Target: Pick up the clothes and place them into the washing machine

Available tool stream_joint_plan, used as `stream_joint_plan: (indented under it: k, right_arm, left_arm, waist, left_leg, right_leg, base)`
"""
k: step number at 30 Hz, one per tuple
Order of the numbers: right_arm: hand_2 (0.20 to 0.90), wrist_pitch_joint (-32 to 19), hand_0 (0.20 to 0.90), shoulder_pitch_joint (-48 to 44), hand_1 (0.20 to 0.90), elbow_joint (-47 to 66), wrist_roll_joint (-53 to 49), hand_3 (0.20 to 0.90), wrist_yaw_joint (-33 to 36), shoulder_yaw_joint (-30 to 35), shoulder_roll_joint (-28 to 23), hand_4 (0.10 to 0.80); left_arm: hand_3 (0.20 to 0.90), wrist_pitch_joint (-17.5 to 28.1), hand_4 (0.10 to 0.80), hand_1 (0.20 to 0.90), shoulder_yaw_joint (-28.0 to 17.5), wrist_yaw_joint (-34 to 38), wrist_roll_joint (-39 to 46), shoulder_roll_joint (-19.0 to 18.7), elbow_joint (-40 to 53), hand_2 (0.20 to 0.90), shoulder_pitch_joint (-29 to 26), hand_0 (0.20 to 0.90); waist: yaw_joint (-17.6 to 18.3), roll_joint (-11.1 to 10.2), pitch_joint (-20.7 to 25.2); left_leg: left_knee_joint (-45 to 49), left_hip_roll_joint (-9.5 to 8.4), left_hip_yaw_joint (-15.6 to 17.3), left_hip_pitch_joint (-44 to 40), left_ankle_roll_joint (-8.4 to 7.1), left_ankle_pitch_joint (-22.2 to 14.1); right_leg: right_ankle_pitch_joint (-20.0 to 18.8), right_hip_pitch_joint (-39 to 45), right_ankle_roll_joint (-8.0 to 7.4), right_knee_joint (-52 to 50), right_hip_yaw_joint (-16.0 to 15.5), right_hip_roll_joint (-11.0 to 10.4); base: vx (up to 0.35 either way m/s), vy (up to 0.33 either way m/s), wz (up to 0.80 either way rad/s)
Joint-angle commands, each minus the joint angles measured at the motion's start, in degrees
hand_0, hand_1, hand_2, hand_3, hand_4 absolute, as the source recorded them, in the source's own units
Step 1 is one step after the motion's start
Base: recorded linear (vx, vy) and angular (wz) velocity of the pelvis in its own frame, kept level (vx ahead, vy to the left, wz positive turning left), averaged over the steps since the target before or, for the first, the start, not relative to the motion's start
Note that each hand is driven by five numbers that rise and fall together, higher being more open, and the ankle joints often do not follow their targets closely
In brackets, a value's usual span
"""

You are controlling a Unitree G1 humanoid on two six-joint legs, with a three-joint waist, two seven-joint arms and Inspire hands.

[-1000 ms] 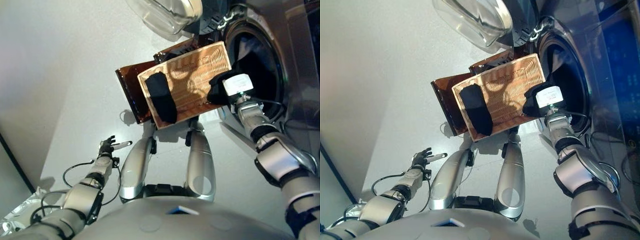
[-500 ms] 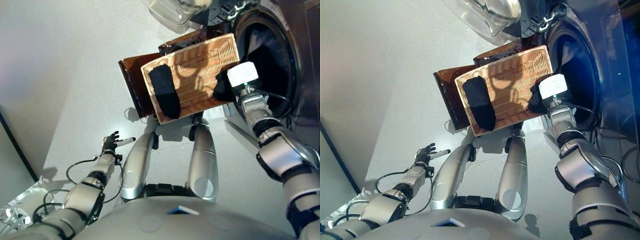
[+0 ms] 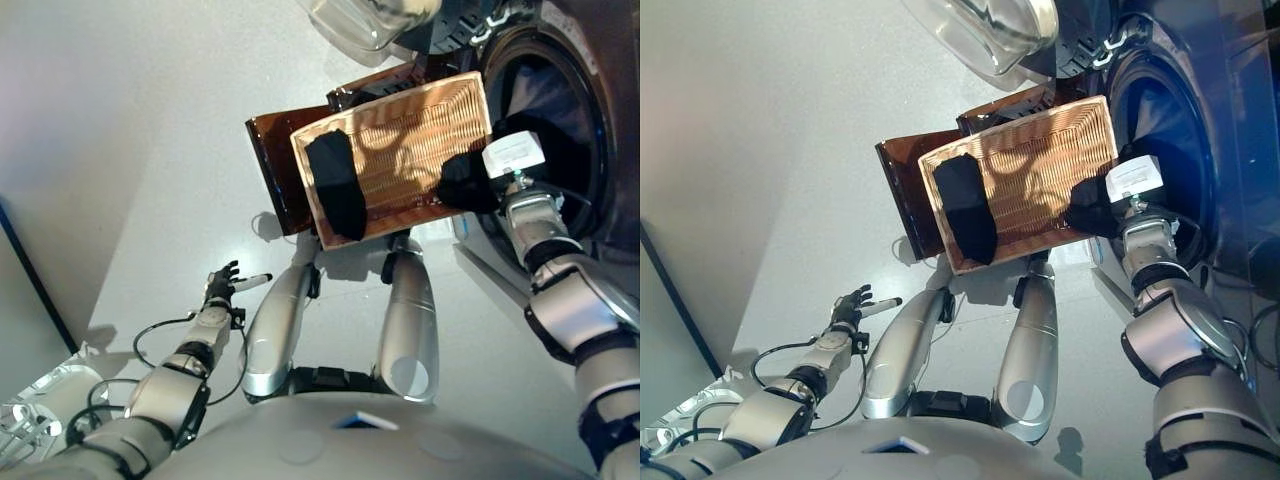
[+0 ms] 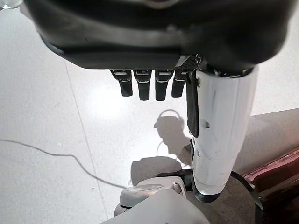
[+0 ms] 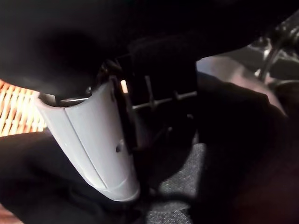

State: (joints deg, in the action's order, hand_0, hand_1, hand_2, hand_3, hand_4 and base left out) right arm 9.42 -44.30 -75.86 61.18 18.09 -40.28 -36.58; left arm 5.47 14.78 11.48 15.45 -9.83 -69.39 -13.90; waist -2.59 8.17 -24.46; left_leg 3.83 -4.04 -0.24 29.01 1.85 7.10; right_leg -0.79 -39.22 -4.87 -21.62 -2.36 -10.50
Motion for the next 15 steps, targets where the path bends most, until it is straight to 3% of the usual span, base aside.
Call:
stream_joint_plan:
  k: [1, 4, 6, 8, 12, 15]
  right_arm:
    - [0.2, 7.02, 0.2, -0.96, 0.2, -2.73, -8.88, 0.2, 7.17, 3.39, -6.83, 0.3]
    - [0.2, 7.38, 0.2, -4.06, 0.2, -2.62, -13.32, 0.2, 8.89, 5.27, -6.16, 0.3]
    - [0.2, 4.17, 0.2, -5.74, 0.2, -1.11, -27.62, 0.2, 14.09, 13.46, -4.69, 0.3]
    - [0.2, 2.67, 0.2, -5.61, 0.2, 0.37, -33.48, 0.2, 15.55, 16.23, -3.13, 0.3]
    - [0.2, -5.09, 0.2, -4.02, 0.2, 6.26, -55.15, 0.2, 16.27, 26.25, 0.98, 0.3]
    - [0.2, -11.74, 0.2, -1.37, 0.2, 8.95, -76.92, 0.2, 15.44, 34.53, 4.78, 0.3]
  left_arm:
    - [0.9, 0.28, 0.8, 0.9, 0.02, 3.52, 0.0, -1.49, -0.13, 0.9, 3.37, 0.9]
    - [0.9, 0.27, 0.8, 0.9, 0.43, 4.18, -0.2, -1.6, 0.38, 0.9, 3.12, 0.9]
    - [0.9, 0.29, 0.8, 0.9, 0.68, 4.8, 0.03, -1.45, 1.26, 0.9, 3.33, 0.9]
    - [0.9, 0.21, 0.8, 0.9, 0.41, 5.18, -0.02, -1.42, 1.3, 0.9, 3.32, 0.9]
    - [0.9, -0.37, 0.8, 0.9, -1.7, 5.86, 0.46, -1.3, 0.34, 0.9, 3.52, 0.9]
    - [0.9, -1.12, 0.8, 0.9, -3.21, 6.08, 0.7, -1.55, -2.07, 0.9, 3.81, 0.9]
  waist:
    - [1.96, -0.31, -0.06]
    - [1.89, -0.22, -0.05]
    - [1.97, -0.05, -0.01]
    - [2.22, -0.08, -0.22]
    - [3.22, -0.27, -0.28]
    - [3.88, -0.23, -0.05]
  left_leg:
    - [8.96, -0.69, 0.64, 0.48, -5.05, -6.76]
    - [8.81, -0.65, 0.75, -0.09, -5.03, -6.92]
    - [8.12, -0.58, 0.97, -1.38, -4.91, -6.9]
    - [7.69, -0.42, 1.13, -2.31, -4.86, -7.02]
    - [7.19, -0.07, 1.76, -3.48, -4.73, -7.47]
    - [7.4, 0.12, 2.01, -3.8, -4.55, -7.97]
  right_leg:
    - [-2.95, 3.92, -2.11, 3.78, 1.12, 0.46]
    - [-2.87, 4.42, -2.09, 3.8, 1.15, 0.48]
    - [-2.93, 5.54, -2.15, 4.21, 1.19, 0.55]
    - [-2.9, 6.32, -2.21, 4.59, 1.35, 0.72]
    - [-2.67, 6.87, -2.22, 4.92, 1.8, 1.09]
    - [-2.09, 7.12, -2.05, 4.66, 2.06, 1.27]
  base:
    - [0.023, 0.005, -0.05]
    - [0.022, 0.001, -0.07]
    - [0.036, 0.008, -0.1]
    - [0.036, 0.014, -0.04]
    - [0.037, 0.013, -0.07]
    - [0.038, -0.007, -0.13]
